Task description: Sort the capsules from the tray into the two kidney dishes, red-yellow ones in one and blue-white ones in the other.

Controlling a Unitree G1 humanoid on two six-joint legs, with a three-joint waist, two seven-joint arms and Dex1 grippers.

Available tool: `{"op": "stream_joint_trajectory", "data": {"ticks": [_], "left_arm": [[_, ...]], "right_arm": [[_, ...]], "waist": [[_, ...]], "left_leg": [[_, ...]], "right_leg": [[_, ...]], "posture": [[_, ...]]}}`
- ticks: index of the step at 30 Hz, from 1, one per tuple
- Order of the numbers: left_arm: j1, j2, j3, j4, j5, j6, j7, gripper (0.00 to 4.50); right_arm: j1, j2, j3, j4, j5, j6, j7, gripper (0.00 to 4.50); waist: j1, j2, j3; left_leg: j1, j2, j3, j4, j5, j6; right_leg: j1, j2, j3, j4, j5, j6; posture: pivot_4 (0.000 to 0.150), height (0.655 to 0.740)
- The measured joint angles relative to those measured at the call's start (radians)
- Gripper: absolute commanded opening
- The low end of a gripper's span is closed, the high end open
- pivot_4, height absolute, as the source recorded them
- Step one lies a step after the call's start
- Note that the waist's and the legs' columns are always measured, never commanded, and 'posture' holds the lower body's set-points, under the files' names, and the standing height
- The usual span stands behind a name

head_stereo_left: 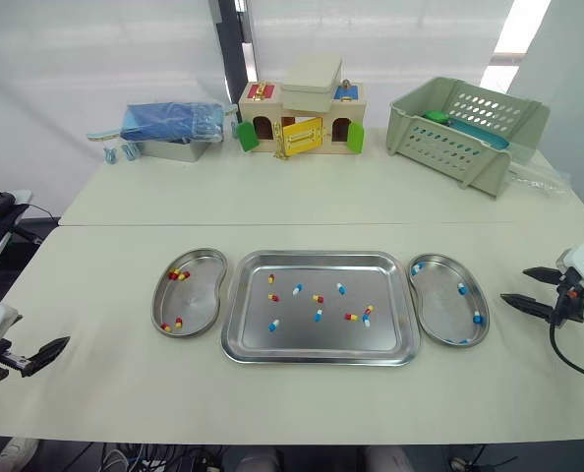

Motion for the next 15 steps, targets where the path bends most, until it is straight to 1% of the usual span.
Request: {"op": "stream_joint_trajectory", "data": {"ticks": [15], "left_arm": [[-0.003,0.000,-0.007,0.000,0.004,0.002,0.000,4.50]], "right_arm": [[0.034,0.005,-0.011,-0.015,0.001,0.003,-0.018,4.46]], "waist": [[0.000,-0.001,0.000]], "left_leg": [[-0.001,0.001,0.010,0.000,0.000,0.000]], "right_leg": [[-0.008,0.000,0.011,0.005,0.000,0.000]], "posture": [[0.150,0.7400]]}}
